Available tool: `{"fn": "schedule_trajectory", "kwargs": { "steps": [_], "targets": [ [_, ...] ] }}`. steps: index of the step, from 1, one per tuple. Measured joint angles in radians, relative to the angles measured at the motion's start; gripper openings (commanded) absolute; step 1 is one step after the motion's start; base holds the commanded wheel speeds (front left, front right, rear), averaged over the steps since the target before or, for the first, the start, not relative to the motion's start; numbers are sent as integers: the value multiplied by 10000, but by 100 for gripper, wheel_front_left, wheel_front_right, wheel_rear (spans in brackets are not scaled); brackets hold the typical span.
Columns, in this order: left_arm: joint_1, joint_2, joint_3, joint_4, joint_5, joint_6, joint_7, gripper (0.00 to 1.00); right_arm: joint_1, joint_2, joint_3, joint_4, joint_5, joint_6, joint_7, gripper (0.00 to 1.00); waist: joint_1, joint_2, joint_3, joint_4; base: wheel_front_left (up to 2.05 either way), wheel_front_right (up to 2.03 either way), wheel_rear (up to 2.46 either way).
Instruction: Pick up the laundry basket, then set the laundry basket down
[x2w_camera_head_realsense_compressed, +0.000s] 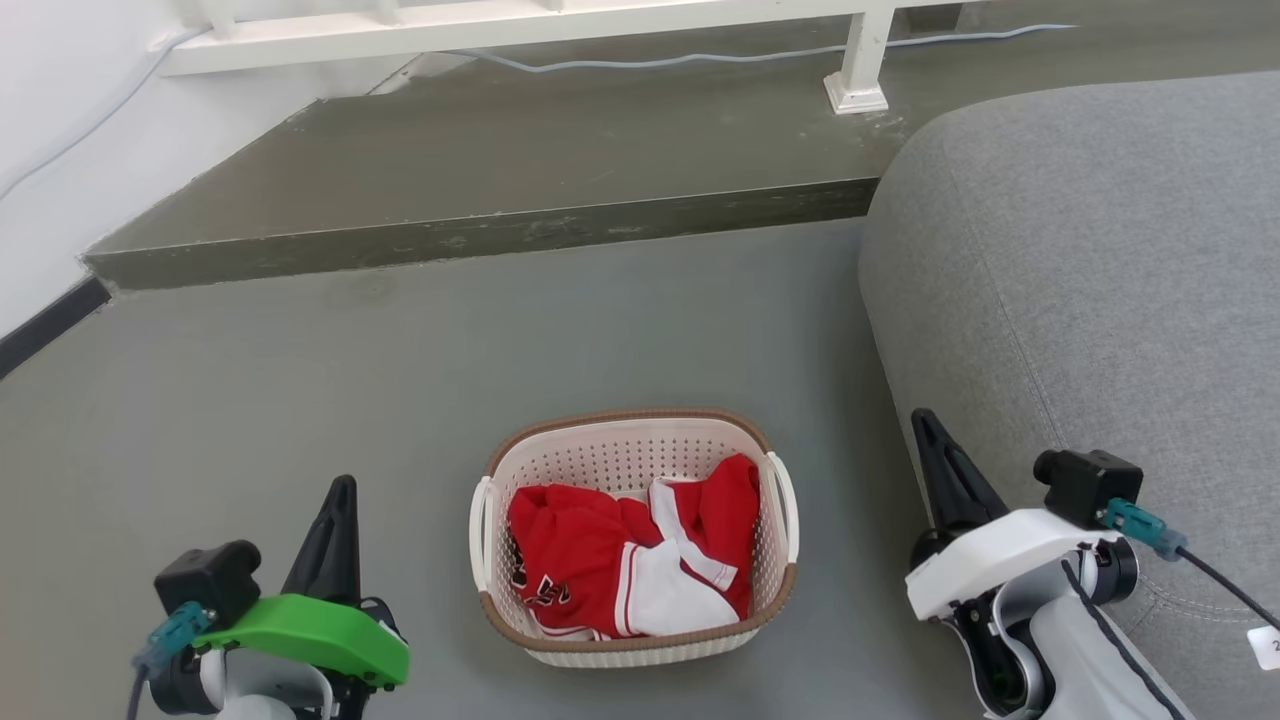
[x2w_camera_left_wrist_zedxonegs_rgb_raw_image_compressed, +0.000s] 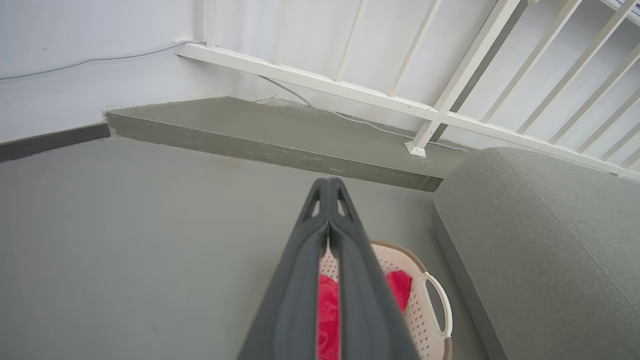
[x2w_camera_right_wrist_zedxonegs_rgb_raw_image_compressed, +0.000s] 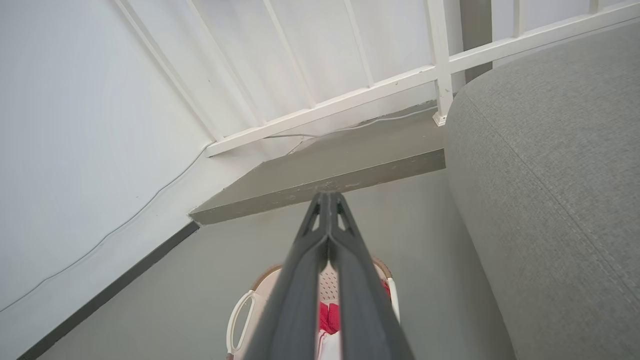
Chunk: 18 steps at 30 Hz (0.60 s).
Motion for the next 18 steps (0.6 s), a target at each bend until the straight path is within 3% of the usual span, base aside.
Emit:
{"fn": "schedule_trajectory", "kwargs": {
  "steps": [18],
  "targets": [
    [-1,-10,362,2,-2128,0,640,0,3,88,-711,-169,2205,125,617,0,0,0,-105,104,0,0,0]
  ]
}}
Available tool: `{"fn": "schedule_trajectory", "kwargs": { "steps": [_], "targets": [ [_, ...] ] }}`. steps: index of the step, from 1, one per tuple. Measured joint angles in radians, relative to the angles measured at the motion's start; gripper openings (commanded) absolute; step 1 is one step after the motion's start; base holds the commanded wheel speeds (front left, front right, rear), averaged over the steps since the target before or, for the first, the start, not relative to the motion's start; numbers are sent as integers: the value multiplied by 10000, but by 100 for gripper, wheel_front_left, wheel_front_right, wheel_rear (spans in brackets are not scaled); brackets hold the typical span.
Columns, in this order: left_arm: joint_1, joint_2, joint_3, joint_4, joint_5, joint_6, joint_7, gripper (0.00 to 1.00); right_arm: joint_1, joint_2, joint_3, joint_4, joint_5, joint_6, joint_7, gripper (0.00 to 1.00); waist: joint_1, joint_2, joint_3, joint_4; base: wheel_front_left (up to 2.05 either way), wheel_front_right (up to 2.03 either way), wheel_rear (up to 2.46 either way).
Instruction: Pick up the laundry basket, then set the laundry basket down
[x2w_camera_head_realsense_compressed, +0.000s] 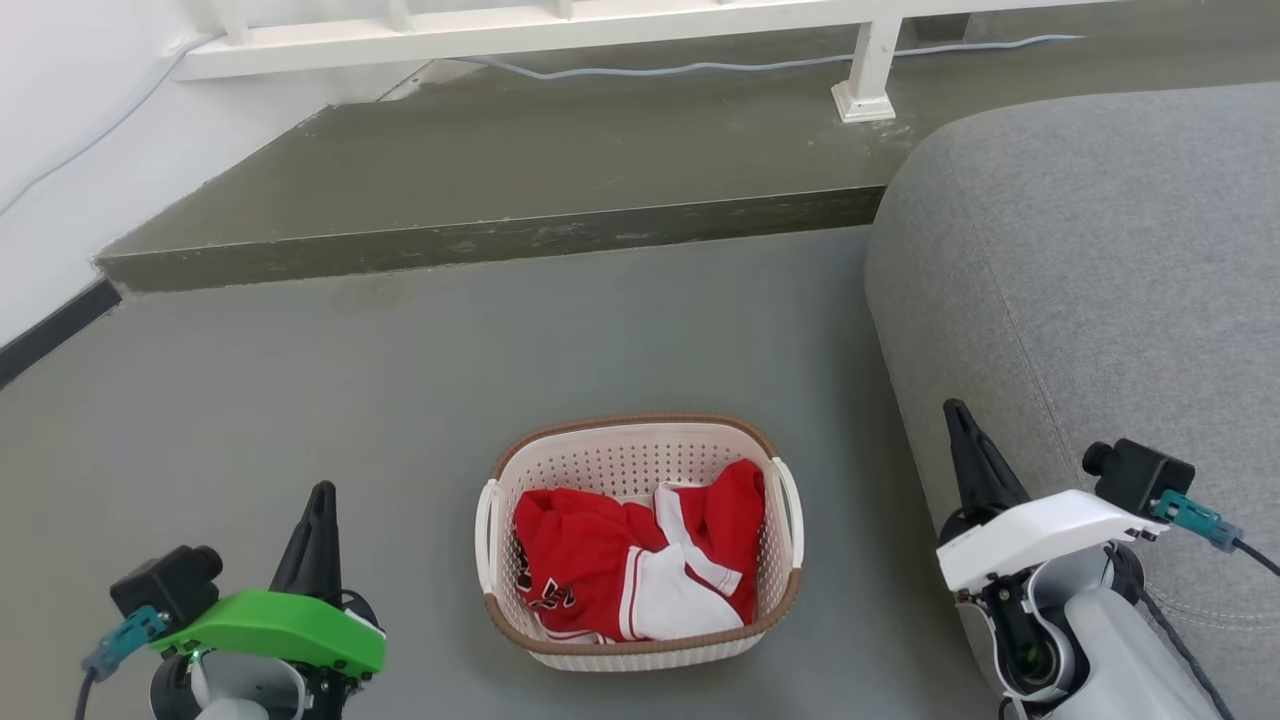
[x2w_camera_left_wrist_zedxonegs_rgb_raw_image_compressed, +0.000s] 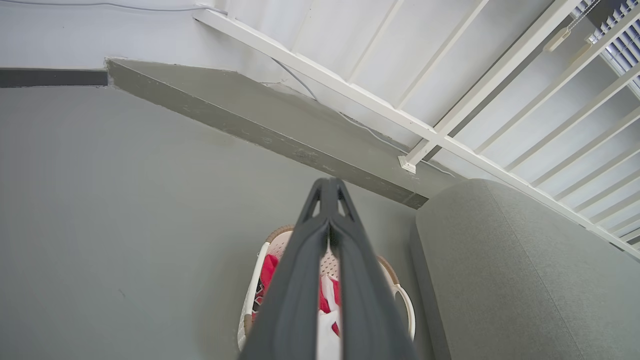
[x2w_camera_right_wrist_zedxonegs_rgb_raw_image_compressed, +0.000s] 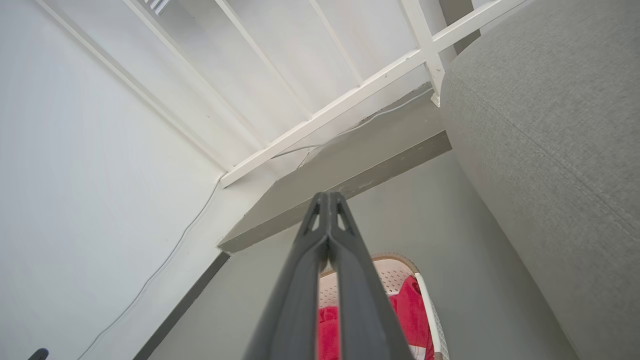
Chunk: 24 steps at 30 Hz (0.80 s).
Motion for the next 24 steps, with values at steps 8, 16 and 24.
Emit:
{"fn": "schedule_trajectory", "kwargs": {
  "steps": [8,16,24],
  "targets": [
    [0,-2,205,-10,-796,0,265,0,6,31,-311,-46,867,73,286,0,0,0,-42,42,0,0,0],
    [0,-2,332,-23,-1657,0,531,0,10,36,-619,-77,1724,142,516,0,0,0,-83,81,0,0,0],
    [-1,-4,531,-44,-2472,-2,790,0,16,40,-928,-117,2550,222,790,0,0,0,-126,120,0,0,0]
  ]
}}
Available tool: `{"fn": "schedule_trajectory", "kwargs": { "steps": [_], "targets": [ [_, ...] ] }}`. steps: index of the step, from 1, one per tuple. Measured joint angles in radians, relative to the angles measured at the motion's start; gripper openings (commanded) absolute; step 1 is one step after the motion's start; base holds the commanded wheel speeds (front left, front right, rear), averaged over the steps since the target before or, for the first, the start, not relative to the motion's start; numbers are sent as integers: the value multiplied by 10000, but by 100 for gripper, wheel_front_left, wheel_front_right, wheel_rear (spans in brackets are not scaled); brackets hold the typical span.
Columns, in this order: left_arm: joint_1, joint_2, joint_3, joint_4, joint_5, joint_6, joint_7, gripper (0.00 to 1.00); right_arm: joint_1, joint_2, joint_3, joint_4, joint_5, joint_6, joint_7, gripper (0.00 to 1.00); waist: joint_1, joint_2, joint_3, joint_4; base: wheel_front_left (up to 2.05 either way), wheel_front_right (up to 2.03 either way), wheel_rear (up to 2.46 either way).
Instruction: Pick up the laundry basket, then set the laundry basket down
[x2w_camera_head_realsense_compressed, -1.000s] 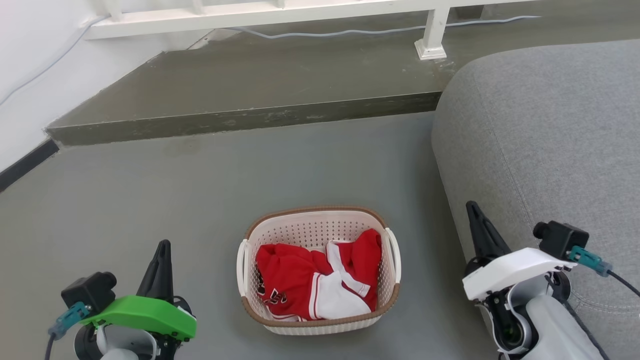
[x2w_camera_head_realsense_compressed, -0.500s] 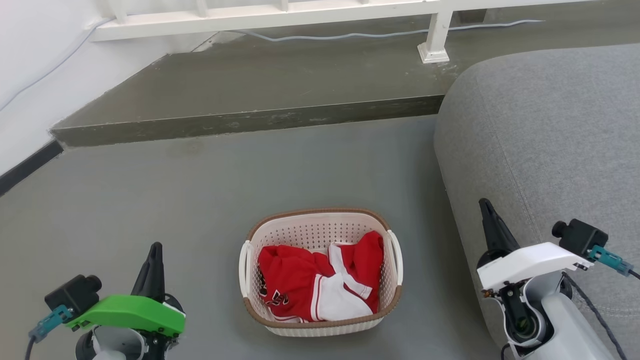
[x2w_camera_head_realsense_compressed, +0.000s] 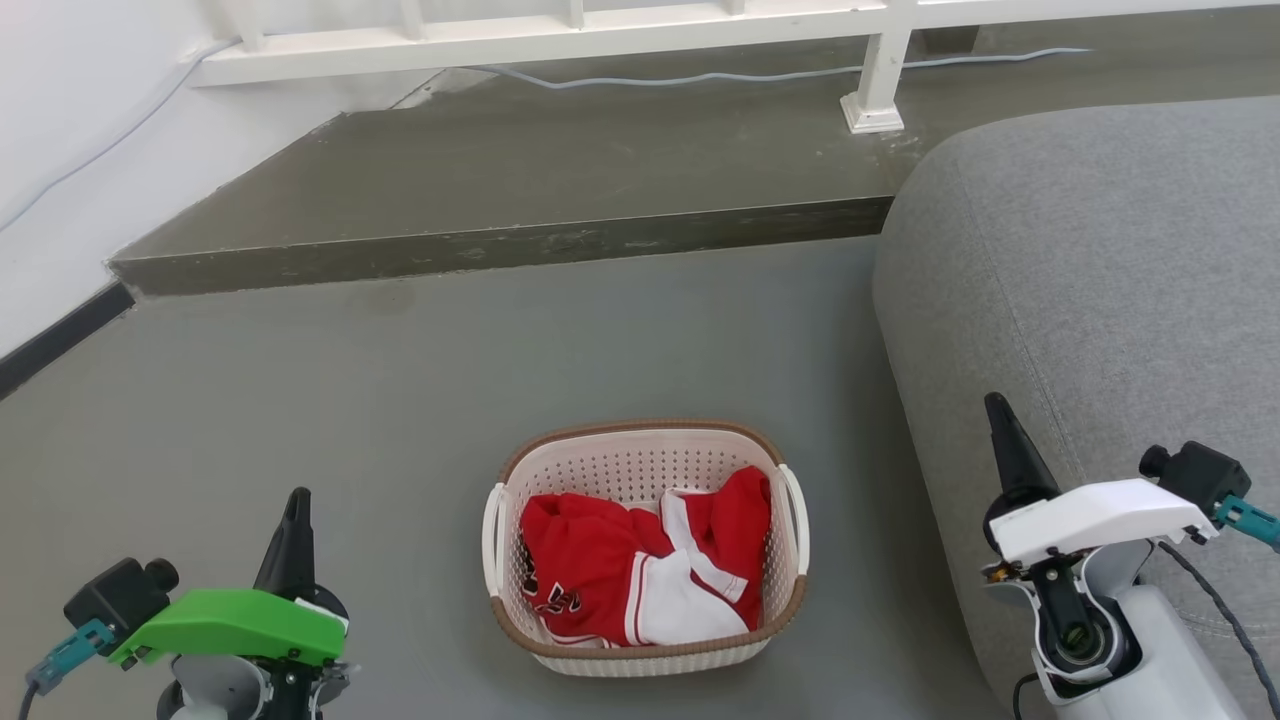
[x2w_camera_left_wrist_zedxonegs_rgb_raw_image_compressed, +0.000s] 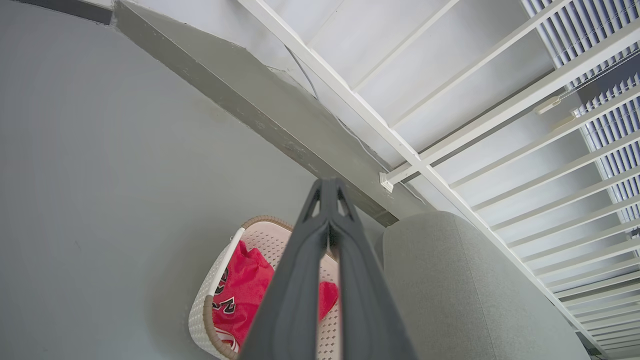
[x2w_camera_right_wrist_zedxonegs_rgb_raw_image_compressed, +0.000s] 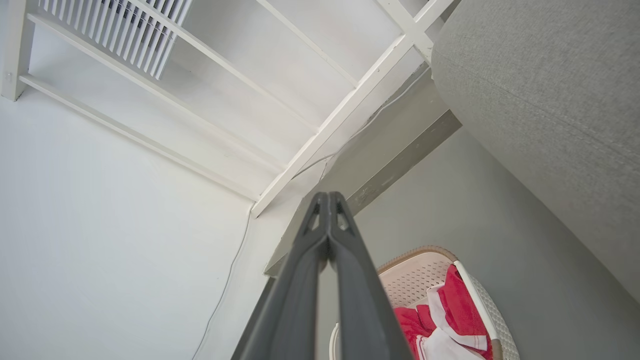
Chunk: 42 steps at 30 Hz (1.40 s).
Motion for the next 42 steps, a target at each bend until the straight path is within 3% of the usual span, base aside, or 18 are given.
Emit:
{"fn": "schedule_trajectory", "kwargs": {
  "steps": [42],
  "targets": [
    [-3,-6,780,-209,-4362,-59,1285,0,164,71,-1588,-219,4477,345,1233,0,0,0,-221,203,0,0,0]
  ]
}}
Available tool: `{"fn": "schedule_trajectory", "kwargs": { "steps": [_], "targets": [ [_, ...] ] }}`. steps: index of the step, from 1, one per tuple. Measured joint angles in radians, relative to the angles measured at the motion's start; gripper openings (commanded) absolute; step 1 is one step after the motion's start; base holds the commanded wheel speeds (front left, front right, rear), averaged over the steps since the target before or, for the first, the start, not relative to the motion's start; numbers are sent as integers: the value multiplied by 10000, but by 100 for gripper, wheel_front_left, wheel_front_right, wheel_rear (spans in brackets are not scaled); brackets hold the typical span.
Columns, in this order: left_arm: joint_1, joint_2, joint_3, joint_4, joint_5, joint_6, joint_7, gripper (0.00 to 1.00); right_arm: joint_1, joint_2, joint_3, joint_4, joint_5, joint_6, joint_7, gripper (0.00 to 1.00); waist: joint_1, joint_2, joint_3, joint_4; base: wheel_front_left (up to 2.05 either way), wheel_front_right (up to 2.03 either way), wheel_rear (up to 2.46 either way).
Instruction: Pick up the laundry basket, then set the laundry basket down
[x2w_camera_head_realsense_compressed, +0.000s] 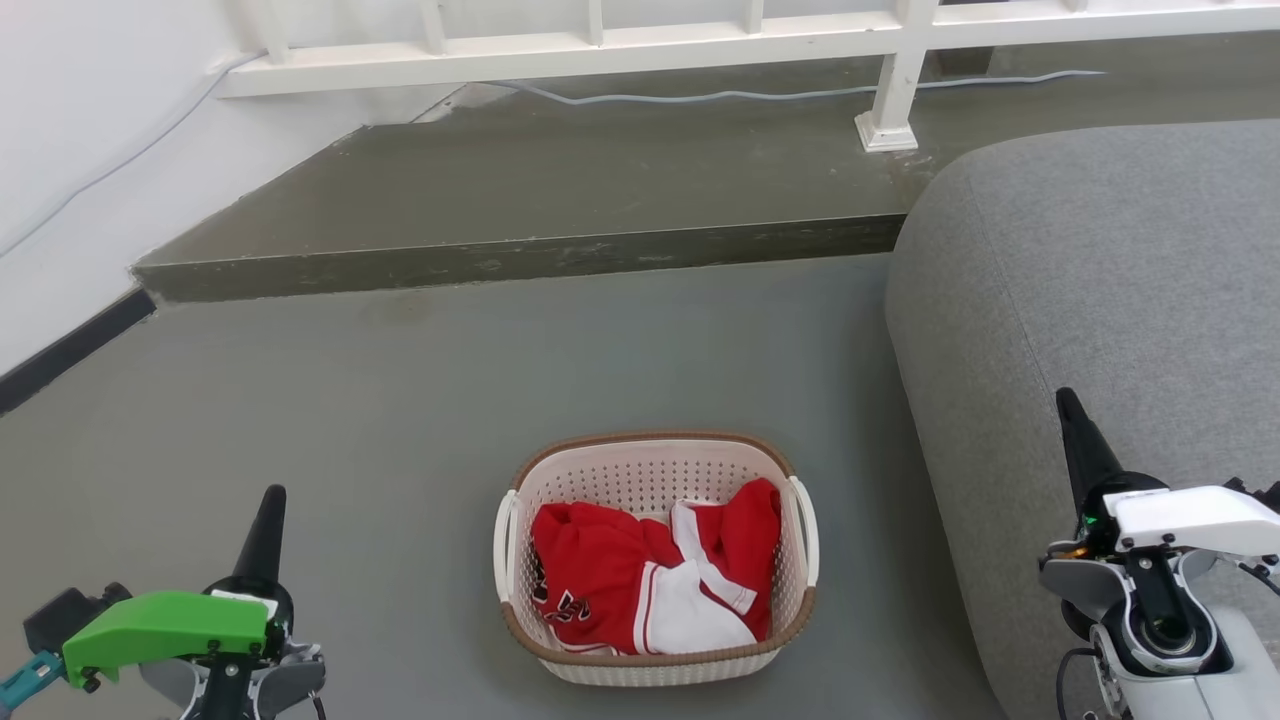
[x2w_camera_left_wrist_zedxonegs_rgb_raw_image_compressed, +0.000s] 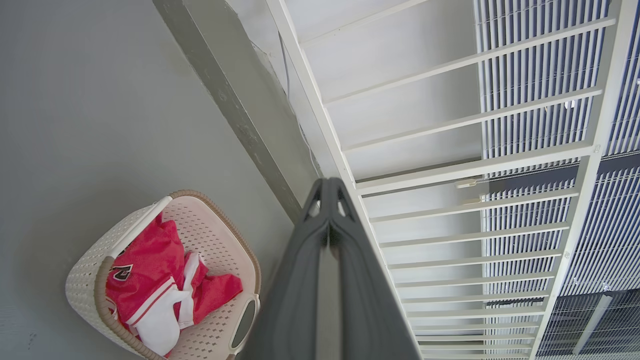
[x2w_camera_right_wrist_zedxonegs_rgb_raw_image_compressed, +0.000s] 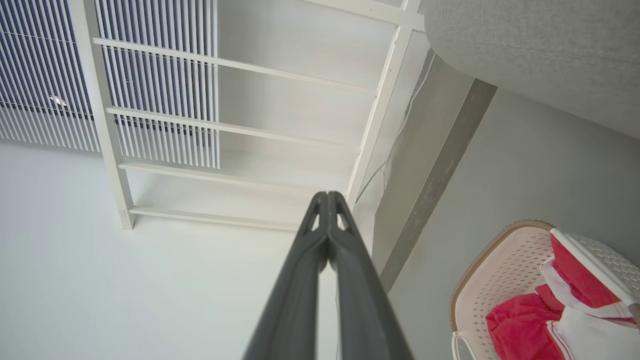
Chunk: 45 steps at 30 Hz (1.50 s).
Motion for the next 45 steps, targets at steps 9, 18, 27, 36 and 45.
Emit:
{"fn": "schedule_trajectory", "kwargs": {
  "steps": [9,18,27,36,45],
  "targets": [
    [-1,0,219,-44,-922,-2,245,0,4,15,-339,-50,936,21,265,0,0,0,-47,43,0,0,0],
    [-4,-2,364,-79,-1873,-21,533,0,9,25,-683,-111,1908,98,531,0,0,0,-94,87,0,0,0],
    [-5,-2,474,-92,-2295,-23,642,0,12,31,-815,-146,2243,102,614,0,0,0,-110,102,0,0,0],
    [-5,-2,476,-96,-2295,-23,642,0,13,33,-823,-148,2243,102,614,0,0,0,-109,101,0,0,0],
    [-5,-2,476,-104,-2295,-25,642,0,13,35,-828,-151,2242,102,616,0,0,0,-109,101,0,0,0]
  ]
}}
